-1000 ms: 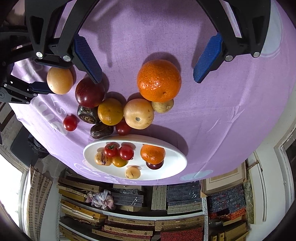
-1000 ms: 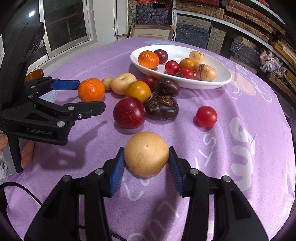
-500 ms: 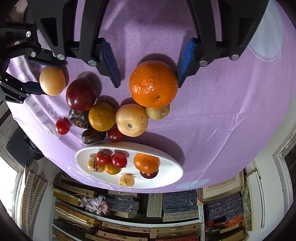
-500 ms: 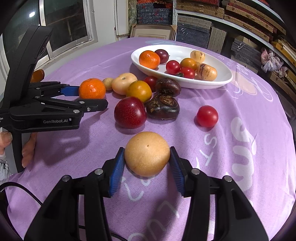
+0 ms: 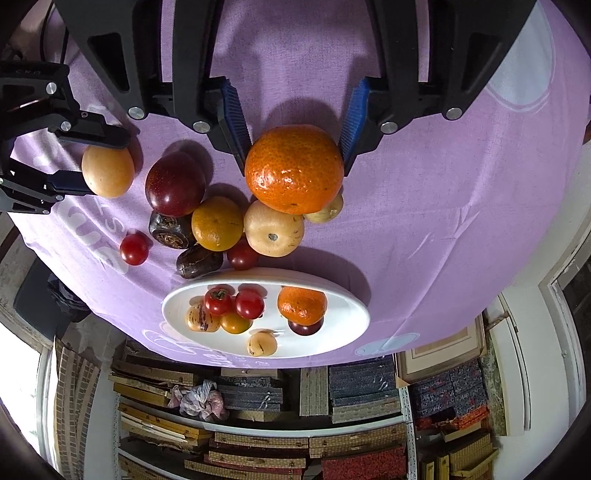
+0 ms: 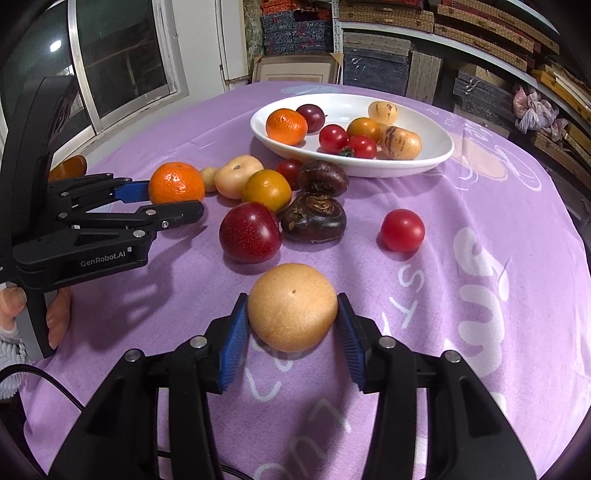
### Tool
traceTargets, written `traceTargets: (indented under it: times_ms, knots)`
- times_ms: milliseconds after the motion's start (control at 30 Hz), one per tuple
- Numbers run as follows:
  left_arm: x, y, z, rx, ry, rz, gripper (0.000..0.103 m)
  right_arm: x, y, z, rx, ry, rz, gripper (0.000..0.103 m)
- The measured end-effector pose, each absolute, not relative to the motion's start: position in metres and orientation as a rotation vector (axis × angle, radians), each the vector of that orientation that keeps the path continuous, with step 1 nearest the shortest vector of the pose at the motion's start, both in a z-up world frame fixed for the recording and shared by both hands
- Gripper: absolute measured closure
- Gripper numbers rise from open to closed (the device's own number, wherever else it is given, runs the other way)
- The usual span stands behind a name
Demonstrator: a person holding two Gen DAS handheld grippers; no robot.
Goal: Organize fruits
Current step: 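Grasp the pale yellow round fruit with the right tool while the left tool grasps the tangerine, then carry the tangerine and pale yellow fruit over the white plate with both tools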
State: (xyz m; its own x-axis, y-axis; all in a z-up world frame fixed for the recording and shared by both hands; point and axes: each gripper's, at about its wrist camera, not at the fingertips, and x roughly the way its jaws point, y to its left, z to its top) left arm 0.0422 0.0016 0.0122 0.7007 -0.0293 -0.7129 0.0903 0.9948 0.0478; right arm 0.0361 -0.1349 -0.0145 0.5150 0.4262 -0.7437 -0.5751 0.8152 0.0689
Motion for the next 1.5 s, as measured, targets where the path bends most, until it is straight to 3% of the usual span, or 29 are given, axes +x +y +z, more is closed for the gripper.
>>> traceTargets:
  times_ms: [367,667,800,933,1200,1500]
  knots:
    - [0.032,-0.008,0.037,0.122,0.673,-0.038,0.056,0.032,-0.163,0.029,-0.143,0.675,0.532,0.057]
    - [0.069,0.008,0.157,0.057,0.499,-0.006,0.056,0.051,-0.218,0.176,0.007,0.389,0.435,0.057]
    - [0.093,0.006,0.180,0.014,0.474,-0.001,0.056,0.076,-0.225,0.206,0.097,0.335,0.444,0.057]
    - [0.132,0.006,0.164,-0.027,0.534,0.007,0.056,0.123,-0.208,0.183,0.124,0.399,0.445,0.057]
    - [0.208,0.019,0.093,-0.046,0.717,0.040,0.056,0.228,-0.164,0.085,0.097,0.654,0.407,0.057]
    - [0.253,0.050,0.052,-0.098,0.783,0.060,0.056,0.271,-0.140,0.041,0.013,0.731,0.390,0.057]
